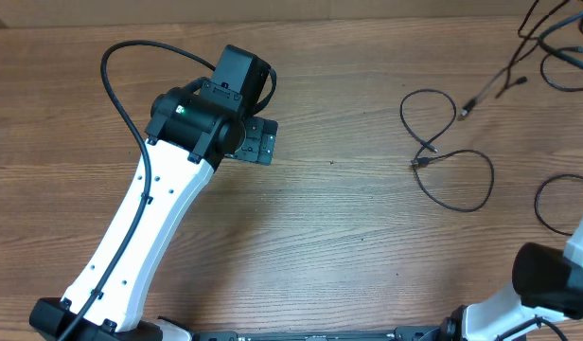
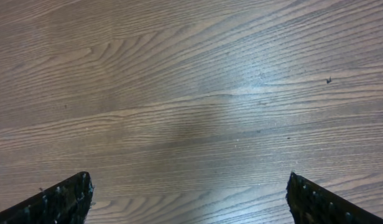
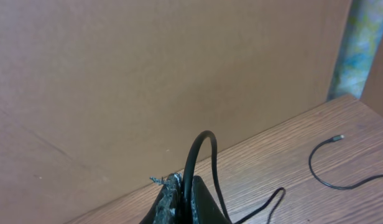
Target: Untangle cables
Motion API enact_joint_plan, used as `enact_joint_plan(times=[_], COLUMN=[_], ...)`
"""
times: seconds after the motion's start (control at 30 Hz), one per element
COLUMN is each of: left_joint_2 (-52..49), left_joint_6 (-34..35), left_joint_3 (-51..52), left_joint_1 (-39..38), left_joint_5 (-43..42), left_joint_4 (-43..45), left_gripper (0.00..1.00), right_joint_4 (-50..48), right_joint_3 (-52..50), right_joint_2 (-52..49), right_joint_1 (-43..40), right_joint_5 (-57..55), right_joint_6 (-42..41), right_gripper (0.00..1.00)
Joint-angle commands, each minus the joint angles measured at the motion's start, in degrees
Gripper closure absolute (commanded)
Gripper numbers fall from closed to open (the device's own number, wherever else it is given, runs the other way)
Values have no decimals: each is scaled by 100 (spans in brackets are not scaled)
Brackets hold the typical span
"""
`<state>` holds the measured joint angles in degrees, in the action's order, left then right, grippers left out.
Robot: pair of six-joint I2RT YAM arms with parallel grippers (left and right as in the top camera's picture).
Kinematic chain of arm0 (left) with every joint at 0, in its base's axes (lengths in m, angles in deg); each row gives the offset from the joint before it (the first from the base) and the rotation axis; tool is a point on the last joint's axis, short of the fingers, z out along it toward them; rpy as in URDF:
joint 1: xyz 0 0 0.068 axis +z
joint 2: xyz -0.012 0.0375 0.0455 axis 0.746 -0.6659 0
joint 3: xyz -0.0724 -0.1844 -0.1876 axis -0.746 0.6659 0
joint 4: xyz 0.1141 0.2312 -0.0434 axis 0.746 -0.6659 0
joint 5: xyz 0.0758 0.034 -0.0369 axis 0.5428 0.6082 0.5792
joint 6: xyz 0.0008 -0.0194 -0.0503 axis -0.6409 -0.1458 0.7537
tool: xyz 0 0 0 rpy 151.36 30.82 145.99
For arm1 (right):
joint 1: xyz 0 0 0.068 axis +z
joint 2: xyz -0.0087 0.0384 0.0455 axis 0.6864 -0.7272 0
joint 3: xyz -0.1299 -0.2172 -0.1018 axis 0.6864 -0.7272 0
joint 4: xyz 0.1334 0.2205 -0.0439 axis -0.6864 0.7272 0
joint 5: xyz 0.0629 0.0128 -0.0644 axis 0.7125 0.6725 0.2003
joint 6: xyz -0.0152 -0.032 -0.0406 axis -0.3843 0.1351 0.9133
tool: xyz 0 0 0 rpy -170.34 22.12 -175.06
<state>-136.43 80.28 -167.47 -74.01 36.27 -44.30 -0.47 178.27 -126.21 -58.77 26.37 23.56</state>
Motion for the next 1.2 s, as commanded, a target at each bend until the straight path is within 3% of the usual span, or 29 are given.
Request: enact_joint_plan(times=[0.0, 0.43, 1.17], left_joint_2=[-24, -24, -24], left_joint_6=[-46, -46, -46], left_joint_3=[-55, -55, -55], left_joint_1=[24, 24, 24], left_joint_5=[-22, -22, -22], left_joint_4=[11, 11, 11], left_gripper=[0, 0, 0], right_joint_4=[-101, -136, -289], right_joint_3=[42, 42, 39], right_joint_2=[-87, -402, -1711], right_joint_1=[-9, -136, -1923], right_joint_5=[37, -767, -767], right_joint_6=[-22, 348, 459], right_gripper=[96, 96, 96])
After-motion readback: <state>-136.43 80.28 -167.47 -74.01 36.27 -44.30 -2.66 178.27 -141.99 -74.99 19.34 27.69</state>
